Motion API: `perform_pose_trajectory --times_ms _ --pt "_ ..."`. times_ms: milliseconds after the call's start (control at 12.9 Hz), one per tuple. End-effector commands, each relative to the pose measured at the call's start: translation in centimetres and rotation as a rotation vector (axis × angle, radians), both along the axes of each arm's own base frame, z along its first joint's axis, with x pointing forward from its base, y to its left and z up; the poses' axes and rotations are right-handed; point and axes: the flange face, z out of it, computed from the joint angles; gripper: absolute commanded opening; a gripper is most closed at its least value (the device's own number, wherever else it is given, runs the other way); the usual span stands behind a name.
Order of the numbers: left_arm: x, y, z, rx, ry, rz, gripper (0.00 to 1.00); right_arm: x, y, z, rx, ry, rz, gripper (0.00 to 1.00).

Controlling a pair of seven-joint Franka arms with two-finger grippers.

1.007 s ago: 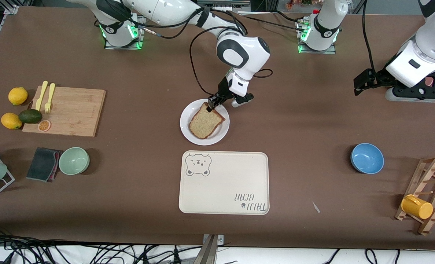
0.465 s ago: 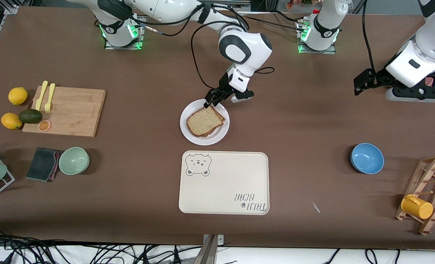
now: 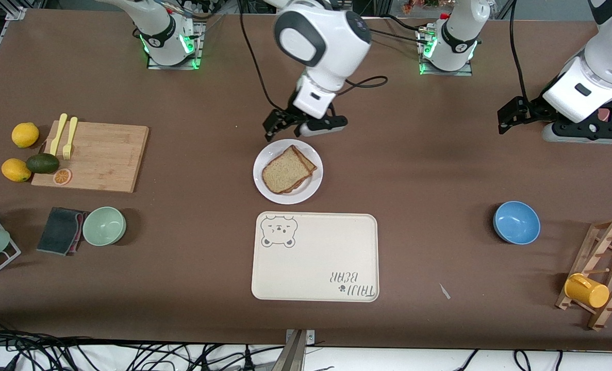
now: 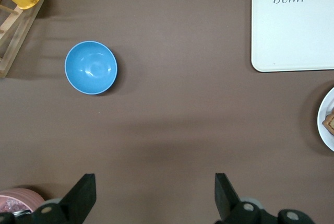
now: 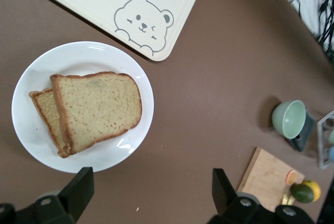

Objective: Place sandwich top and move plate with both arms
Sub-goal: 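Raise the right gripper away while the left gripper reaches the plate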

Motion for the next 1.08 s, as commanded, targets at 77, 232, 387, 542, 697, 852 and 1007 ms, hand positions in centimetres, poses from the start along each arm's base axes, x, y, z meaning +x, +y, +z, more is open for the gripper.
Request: perform_pose_trajectory --times_ms 77,232,387,542,697,852,1007 --pt "0.0 -0.2 0.6 -0.036 0.007 -0.003 1.0 1.6 -7.5 4.7 0.132 -0.035 -0.091 1.0" --pt "0.0 -0.8 -0.1 -0.095 0.038 -0.003 1.0 2.8 -11.7 7.0 0.179 -0.081 -0.167 1.0" --pt "0.2 -1.7 -1.3 -0.144 0.083 -0.009 1.0 3.9 -17.0 11.3 0.302 -0.066 -0.303 1.0" --pt "0.6 -3.6 -2.9 -0.202 0.126 -0.024 1.0 3.5 -22.4 15.2 0.371 -0.084 -0.433 1.0" --pt "1.1 -6.3 -5.3 -0.259 0.185 -0.046 1.0 2.6 -25.7 18.6 0.401 -0.086 -0.507 1.0" --pt "2.1 -9.7 -9.9 -0.347 0.282 -0.071 1.0 2.6 -29.3 20.9 0.462 -0.059 -0.533 1.0" --pt "3.1 -12.9 -13.3 -0.436 0.311 -0.073 1.0 4.1 -34.1 21.5 0.524 -0.012 -0.578 1.0"
